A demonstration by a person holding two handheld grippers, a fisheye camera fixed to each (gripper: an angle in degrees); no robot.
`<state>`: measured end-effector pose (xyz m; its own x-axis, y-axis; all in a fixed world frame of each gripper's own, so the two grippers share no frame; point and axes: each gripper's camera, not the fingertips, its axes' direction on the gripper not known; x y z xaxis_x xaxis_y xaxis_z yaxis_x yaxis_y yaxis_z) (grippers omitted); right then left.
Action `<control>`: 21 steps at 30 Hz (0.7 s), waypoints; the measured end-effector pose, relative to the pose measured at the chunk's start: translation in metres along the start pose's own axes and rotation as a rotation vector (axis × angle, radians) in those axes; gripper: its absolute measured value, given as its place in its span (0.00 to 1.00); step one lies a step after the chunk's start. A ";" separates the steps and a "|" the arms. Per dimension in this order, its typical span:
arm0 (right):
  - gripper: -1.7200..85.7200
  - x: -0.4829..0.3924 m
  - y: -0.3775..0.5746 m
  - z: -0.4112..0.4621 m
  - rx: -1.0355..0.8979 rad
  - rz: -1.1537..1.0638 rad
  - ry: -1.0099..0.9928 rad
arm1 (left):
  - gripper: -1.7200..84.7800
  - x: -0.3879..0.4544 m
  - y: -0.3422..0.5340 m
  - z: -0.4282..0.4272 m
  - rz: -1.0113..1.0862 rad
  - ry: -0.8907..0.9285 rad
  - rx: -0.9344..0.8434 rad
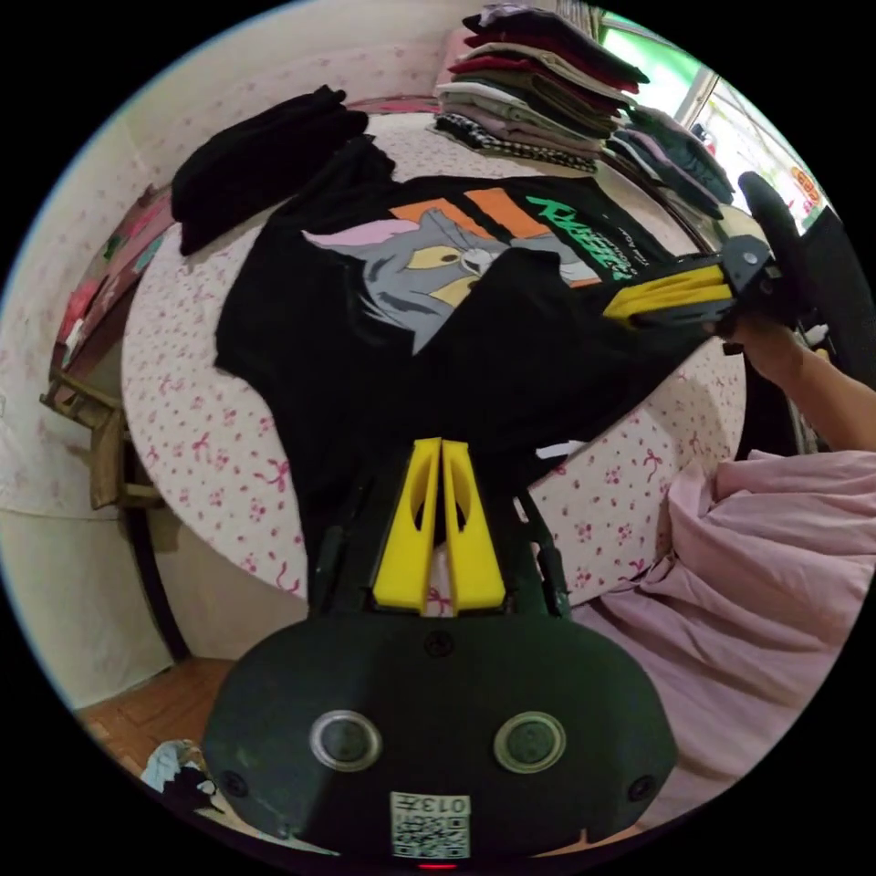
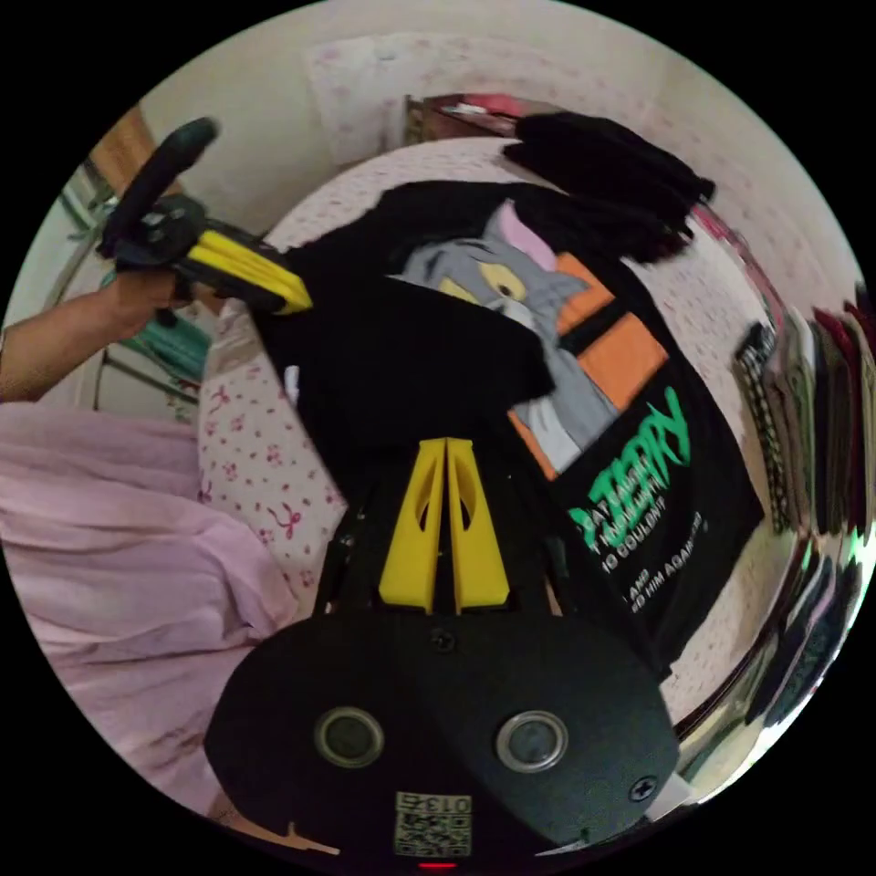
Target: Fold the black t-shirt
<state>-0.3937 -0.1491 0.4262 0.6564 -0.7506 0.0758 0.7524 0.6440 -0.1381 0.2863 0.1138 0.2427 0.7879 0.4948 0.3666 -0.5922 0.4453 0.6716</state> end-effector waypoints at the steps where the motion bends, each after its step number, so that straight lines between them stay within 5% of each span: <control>1: 0.02 0.010 0.008 -0.012 0.076 0.014 -0.014 | 0.02 -0.001 0.000 -0.006 0.008 -0.008 0.038; 7: 0.02 0.004 0.013 -0.029 0.227 -0.110 -0.093 | 0.02 0.014 -0.028 -0.004 0.070 0.041 0.089; 13: 0.02 -0.010 0.008 0.014 0.088 -0.142 -0.076 | 0.02 0.037 -0.046 0.012 0.224 -0.005 0.053; 21: 0.02 0.124 0.072 -0.023 0.225 0.119 -0.037 | 0.02 -0.049 -0.055 -0.010 -0.036 -0.001 0.071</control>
<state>-0.2598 -0.1989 0.4028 0.7395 -0.6642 0.1092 0.6603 0.7474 0.0742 0.2783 0.0730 0.1815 0.8087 0.4785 0.3422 -0.5499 0.4084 0.7286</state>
